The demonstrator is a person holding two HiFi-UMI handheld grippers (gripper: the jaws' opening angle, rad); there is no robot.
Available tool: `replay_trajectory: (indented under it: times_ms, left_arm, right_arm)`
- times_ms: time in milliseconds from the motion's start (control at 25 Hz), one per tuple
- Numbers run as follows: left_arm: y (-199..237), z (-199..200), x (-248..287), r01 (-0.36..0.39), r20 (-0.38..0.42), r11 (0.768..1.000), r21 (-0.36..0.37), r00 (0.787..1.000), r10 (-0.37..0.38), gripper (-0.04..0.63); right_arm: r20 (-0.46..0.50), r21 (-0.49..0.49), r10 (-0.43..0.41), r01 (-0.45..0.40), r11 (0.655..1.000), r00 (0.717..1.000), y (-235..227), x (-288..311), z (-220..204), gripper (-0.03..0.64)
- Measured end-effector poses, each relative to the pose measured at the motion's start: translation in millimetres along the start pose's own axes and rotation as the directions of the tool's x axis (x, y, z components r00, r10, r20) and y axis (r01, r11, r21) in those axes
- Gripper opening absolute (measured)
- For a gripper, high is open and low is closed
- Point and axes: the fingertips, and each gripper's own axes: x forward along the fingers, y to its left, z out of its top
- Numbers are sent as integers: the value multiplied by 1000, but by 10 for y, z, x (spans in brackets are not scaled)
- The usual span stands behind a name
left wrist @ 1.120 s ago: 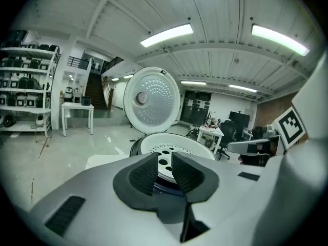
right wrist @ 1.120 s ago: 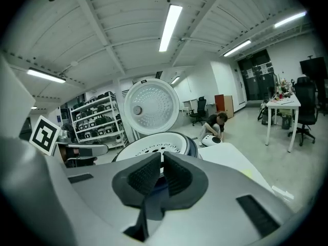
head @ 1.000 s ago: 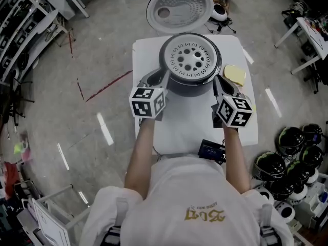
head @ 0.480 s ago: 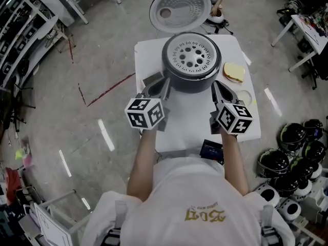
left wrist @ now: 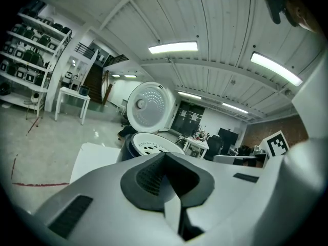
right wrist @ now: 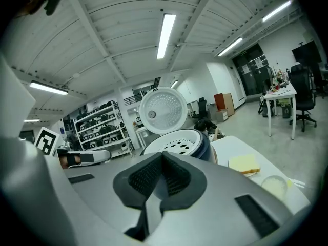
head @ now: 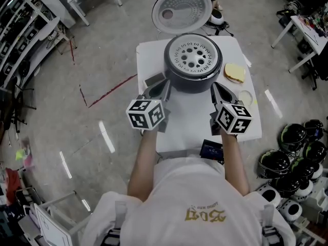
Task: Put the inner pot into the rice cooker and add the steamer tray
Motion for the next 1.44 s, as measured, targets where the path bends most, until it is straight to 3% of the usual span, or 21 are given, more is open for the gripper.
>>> replay_trajectory:
  times_ms: [1440]
  left_arm:
    - [-68, -45, 35, 21, -5, 999, -29, 1000, -21, 15]
  right_arm:
    - [-31, 27, 18, -17, 1000, 999, -33, -29, -62, 11]
